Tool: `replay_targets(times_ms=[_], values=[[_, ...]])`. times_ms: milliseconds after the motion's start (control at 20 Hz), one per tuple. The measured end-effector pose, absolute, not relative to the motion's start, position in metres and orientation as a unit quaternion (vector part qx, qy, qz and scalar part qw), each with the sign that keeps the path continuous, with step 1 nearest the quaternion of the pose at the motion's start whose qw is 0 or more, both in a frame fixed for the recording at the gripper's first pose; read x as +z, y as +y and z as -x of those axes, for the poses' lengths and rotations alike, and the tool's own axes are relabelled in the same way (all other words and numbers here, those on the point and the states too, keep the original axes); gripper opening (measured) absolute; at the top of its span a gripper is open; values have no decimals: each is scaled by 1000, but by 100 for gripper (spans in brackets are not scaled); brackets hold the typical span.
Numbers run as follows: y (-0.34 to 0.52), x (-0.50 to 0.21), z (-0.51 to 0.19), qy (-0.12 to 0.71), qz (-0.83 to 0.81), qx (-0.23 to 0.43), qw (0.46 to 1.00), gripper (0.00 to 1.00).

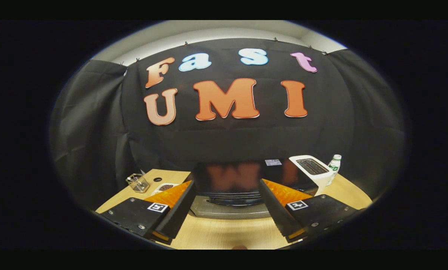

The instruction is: Open the toaster oven, put the food inside, and close the toaster oven door.

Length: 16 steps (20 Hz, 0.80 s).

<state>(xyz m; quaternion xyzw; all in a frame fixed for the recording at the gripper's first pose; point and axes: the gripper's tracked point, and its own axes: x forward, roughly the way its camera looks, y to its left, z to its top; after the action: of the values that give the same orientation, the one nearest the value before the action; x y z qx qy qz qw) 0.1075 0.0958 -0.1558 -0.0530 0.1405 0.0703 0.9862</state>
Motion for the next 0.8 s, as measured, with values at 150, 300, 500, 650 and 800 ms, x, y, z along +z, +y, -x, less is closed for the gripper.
replay_targets(times_ms=[150, 300, 500, 650, 800], values=[[86, -182, -127, 172, 58, 51, 982, 99], [83, -202, -136, 192, 61, 44, 979, 99], [80, -220, -142, 211, 72, 41, 974, 99], [79, -219, -144, 209, 73, 37, 975, 99], [78, -221, -141, 211, 90, 39, 973, 99]])
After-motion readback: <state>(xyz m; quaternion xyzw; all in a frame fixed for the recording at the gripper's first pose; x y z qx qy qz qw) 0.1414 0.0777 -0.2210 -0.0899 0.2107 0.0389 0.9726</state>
